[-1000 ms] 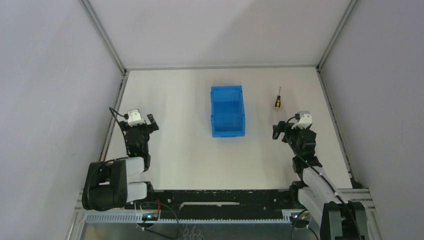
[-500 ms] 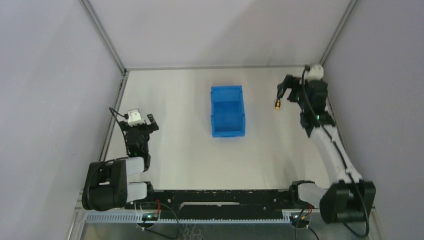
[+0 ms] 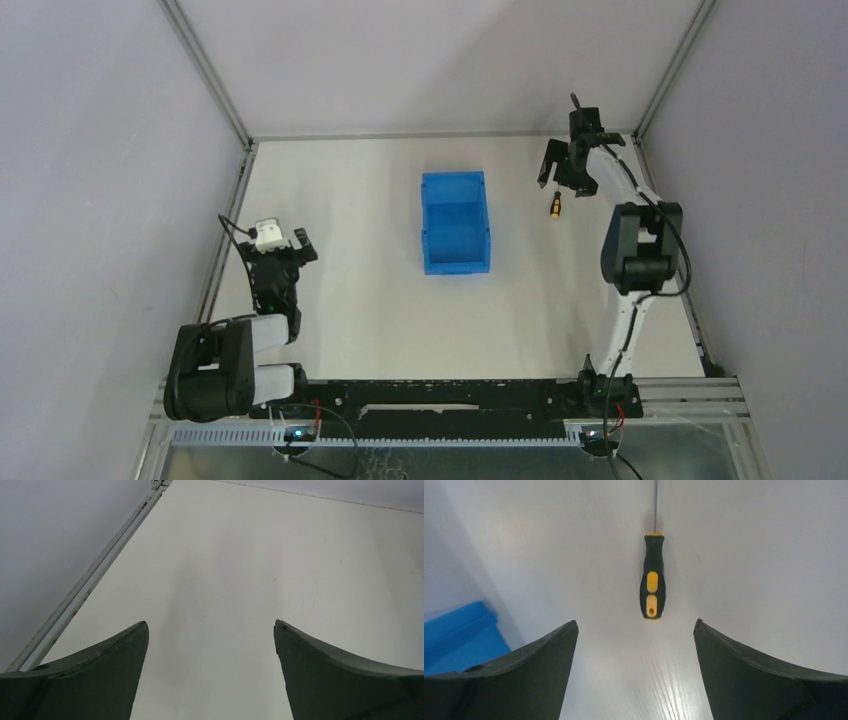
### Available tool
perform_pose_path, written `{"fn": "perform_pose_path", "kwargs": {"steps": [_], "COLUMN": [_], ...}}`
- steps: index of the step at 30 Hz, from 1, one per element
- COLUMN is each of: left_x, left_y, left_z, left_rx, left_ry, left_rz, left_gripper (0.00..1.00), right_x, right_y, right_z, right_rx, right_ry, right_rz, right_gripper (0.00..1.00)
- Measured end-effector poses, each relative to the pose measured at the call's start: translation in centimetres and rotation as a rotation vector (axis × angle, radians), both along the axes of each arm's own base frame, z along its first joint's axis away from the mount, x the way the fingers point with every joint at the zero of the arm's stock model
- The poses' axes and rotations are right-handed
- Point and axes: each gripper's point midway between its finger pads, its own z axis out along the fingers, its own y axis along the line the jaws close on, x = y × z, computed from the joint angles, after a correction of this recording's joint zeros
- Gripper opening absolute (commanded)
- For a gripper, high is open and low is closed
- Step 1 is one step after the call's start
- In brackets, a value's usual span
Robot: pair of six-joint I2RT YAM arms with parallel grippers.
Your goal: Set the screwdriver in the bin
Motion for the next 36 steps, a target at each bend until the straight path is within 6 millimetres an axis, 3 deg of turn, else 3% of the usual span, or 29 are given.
{"fn": "perform_pose_path", "kwargs": {"steps": [4, 9, 10, 13, 15, 17, 23, 26, 30, 33, 36], "left_x": [0.0, 0.0, 0.0, 0.0, 0.0, 0.0, 0.0, 0.0, 0.0, 0.0, 0.0], "left_y": [0.0, 0.0, 0.0, 0.0, 0.0, 0.0, 0.0, 0.0, 0.0, 0.0, 0.0], "left_z": [0.0, 0.0, 0.0, 0.0, 0.0, 0.0, 0.0, 0.0, 0.0, 0.0, 0.0], "left_rx": [0.000, 0.000, 0.000, 0.000, 0.000, 0.000, 0.000, 0.000, 0.000, 0.000, 0.000], "left_ry": [0.000, 0.000, 0.000, 0.000, 0.000, 0.000, 0.000, 0.000, 0.000, 0.000, 0.000], "left_rz": [0.000, 0.000, 0.000, 0.000, 0.000, 0.000, 0.000, 0.000, 0.000, 0.000, 0.000], "left_gripper": [1.00, 1.00, 1.00, 1.00, 1.00, 1.00, 1.00, 1.00, 1.00, 1.00, 1.00], "right_x": [1.5, 1.2, 0.8, 0.3, 0.1, 0.2, -0.2, -1.9, -4.3, -6.4, -9.0], "right_y": [-0.1, -0.2, -0.3, -0.3, -0.3, -0.3, -0.8, -0.5, 1.1, 4.6, 9.7], "right_z": [-3.7, -7.2, -7.9, -9.5, -9.9, -9.9, -9.2, -7.0, -0.6, 4.9, 8.6], "right_rx": [-0.003, -0.008, -0.009, -0.007, -0.005, -0.004, -0.032, -0.043, -0.039, -0.019, 0.019], "right_ry": [0.112, 0.213, 0.237, 0.281, 0.293, 0.291, 0.278, 0.257, 0.135, 0.001, -0.095], "right_rz": [-0.013, -0.039, -0.043, -0.056, -0.060, -0.065, -0.076, -0.062, -0.009, 0.078, 0.209], "right_gripper": [0.85, 0.73, 0.68, 0.37, 0.22, 0.14, 0.10, 0.09, 0.08, 0.08, 0.09]}}
